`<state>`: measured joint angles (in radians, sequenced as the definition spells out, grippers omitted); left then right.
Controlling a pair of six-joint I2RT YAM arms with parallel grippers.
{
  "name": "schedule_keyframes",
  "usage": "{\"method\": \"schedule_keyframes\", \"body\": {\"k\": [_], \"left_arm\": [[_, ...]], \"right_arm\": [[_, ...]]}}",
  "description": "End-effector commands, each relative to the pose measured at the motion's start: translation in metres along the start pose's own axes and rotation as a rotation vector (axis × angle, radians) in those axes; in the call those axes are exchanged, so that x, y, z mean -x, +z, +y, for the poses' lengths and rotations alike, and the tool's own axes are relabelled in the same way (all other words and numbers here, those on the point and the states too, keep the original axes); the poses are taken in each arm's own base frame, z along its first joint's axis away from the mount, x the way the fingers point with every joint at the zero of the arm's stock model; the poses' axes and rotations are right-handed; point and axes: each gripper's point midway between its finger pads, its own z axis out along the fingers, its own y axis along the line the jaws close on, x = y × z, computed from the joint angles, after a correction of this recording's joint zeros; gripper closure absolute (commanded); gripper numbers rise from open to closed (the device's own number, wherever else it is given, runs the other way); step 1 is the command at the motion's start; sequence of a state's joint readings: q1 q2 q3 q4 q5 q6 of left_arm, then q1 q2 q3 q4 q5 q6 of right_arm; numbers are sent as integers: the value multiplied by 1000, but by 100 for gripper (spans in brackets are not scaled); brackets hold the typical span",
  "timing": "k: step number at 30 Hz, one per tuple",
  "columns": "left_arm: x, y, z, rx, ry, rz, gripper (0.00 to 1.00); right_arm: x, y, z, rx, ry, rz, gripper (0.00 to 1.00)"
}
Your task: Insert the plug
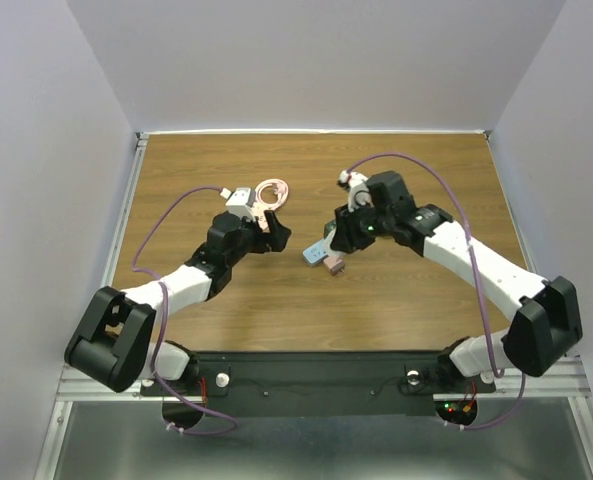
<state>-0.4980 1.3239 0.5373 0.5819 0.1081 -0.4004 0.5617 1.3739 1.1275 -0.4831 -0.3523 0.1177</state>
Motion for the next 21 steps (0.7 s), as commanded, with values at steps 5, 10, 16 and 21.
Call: {"method": "schedule_keyframes", "body": {"k": [5,10,16,21], "left_arm": [[24,-19,25,26,-18,-67,1],[28,-20,20,3,-26,-71,1],[27,-19,19,-5,-34,-64,1],[25,-17,20,-5,-36,-56,1]], "right_arm": [[17,29,16,-51,-141,19,100],[17,44,-10,-174,-134,40,100],[13,65,-22,-209,-147,79,100],[14,76,-22,-220,-161,66,100]]}}
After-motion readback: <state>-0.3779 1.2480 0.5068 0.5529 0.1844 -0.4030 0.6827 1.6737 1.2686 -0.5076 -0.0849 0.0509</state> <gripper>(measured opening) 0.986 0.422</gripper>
